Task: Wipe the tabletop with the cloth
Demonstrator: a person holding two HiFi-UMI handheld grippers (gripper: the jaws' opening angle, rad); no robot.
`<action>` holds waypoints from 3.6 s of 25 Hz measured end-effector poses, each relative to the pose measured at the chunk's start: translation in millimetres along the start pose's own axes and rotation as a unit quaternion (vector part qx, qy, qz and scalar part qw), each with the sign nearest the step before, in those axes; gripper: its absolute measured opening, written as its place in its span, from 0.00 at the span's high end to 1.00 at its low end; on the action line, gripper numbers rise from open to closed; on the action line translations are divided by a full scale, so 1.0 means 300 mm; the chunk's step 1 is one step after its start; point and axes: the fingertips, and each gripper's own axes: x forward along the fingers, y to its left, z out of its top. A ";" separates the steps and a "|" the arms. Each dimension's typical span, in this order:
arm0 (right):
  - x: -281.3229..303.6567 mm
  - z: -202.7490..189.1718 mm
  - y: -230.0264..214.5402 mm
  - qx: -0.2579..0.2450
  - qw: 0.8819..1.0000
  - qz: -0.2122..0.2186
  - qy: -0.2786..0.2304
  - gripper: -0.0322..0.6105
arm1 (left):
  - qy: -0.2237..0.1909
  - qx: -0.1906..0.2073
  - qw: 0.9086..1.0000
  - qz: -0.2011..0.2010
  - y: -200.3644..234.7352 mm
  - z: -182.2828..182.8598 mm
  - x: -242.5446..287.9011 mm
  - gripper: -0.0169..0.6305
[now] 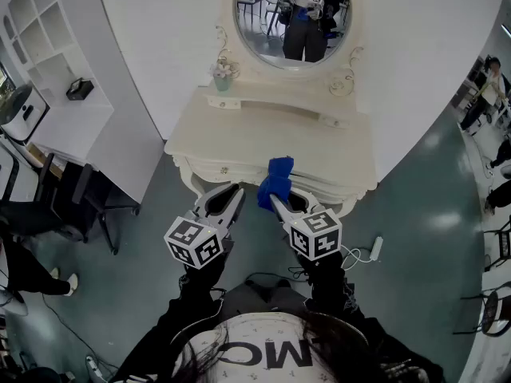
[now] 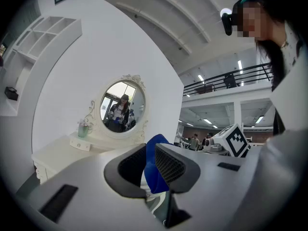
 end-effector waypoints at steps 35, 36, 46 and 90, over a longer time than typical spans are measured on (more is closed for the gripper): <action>0.455 0.095 -0.222 0.018 1.000 -0.016 0.010 0.79 | 0.000 -0.020 1.000 0.007 0.412 0.019 0.158 0.90; 0.487 0.106 -0.253 0.017 1.000 -0.013 0.013 0.79 | 0.001 -0.021 1.000 0.012 0.438 0.024 0.189 0.90; 0.729 0.205 -0.505 0.014 0.999 0.027 0.031 0.79 | -0.006 -0.021 0.999 0.049 0.635 0.127 0.512 0.90; 1.580 0.307 -0.817 0.032 0.992 -0.087 0.082 0.79 | 0.112 -0.055 0.990 -0.059 1.279 0.137 0.827 0.90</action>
